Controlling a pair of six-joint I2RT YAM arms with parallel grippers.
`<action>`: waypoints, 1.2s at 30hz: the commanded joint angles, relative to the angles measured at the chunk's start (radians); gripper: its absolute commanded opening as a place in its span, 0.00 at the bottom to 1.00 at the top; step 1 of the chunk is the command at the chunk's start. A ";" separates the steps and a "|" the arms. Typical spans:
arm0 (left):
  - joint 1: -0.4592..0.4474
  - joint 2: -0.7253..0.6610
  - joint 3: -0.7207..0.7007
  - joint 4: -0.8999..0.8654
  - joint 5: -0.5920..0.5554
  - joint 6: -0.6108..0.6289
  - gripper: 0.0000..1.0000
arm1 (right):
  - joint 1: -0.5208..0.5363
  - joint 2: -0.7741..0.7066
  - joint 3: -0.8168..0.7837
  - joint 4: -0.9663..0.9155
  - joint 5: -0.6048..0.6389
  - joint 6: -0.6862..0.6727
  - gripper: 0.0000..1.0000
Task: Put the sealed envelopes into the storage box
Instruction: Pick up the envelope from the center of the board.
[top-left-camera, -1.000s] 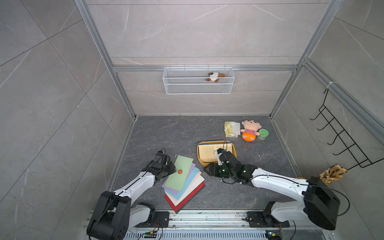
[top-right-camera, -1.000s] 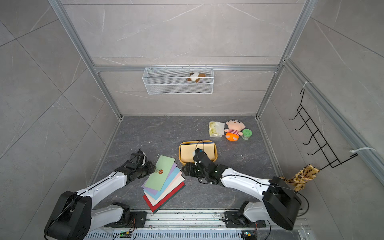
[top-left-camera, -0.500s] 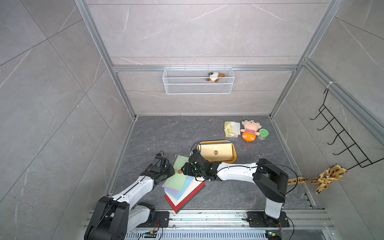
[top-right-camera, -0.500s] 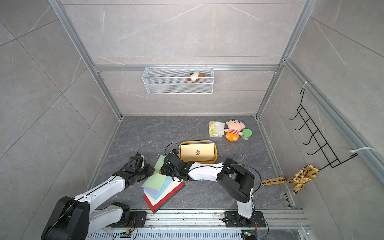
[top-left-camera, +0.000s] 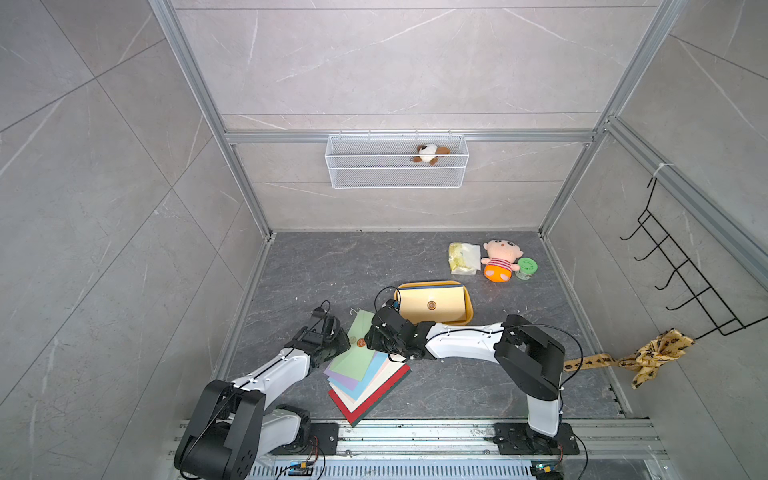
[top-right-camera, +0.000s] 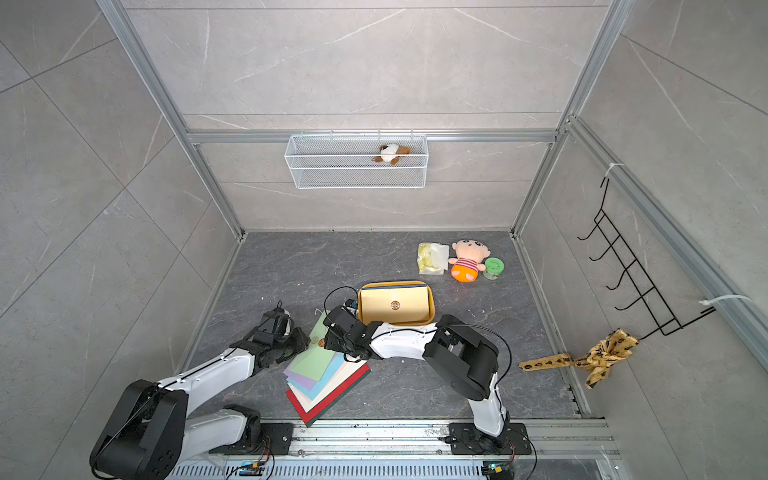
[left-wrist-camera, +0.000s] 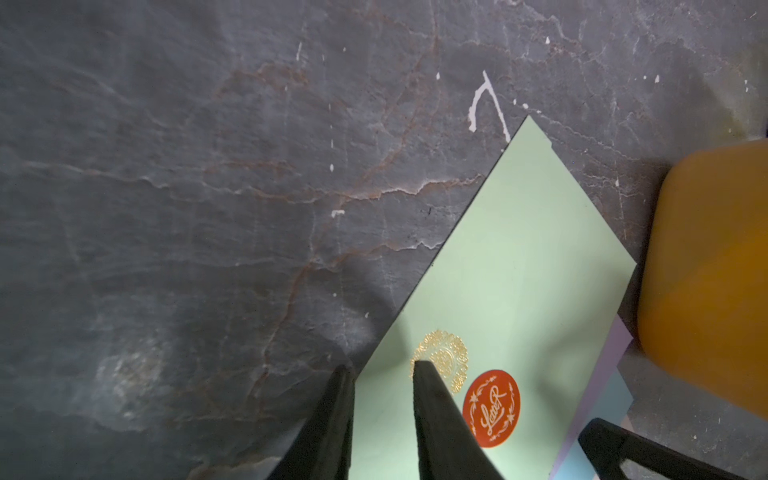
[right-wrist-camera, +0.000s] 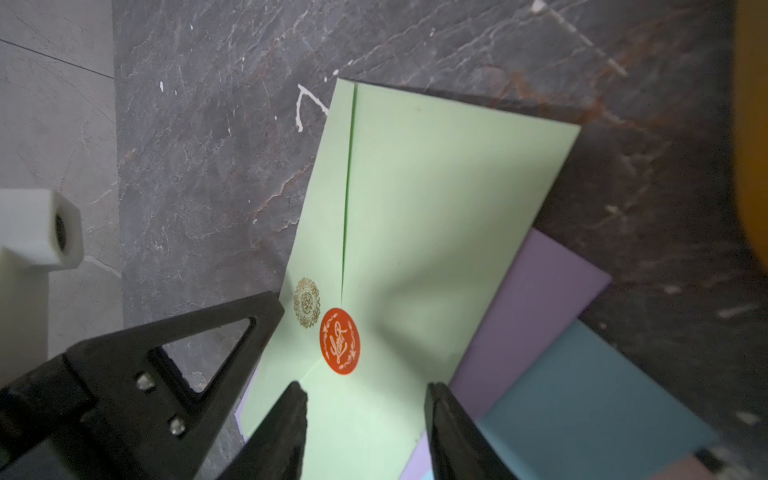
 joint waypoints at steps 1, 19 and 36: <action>-0.005 0.025 -0.005 -0.021 -0.016 -0.003 0.29 | -0.002 0.016 -0.013 -0.014 0.027 0.022 0.50; -0.018 0.042 -0.001 -0.034 -0.021 -0.001 0.26 | -0.003 0.001 -0.053 -0.023 0.052 0.079 0.52; -0.031 0.055 0.001 -0.036 -0.026 0.000 0.26 | -0.005 0.026 -0.068 0.032 0.002 0.181 0.54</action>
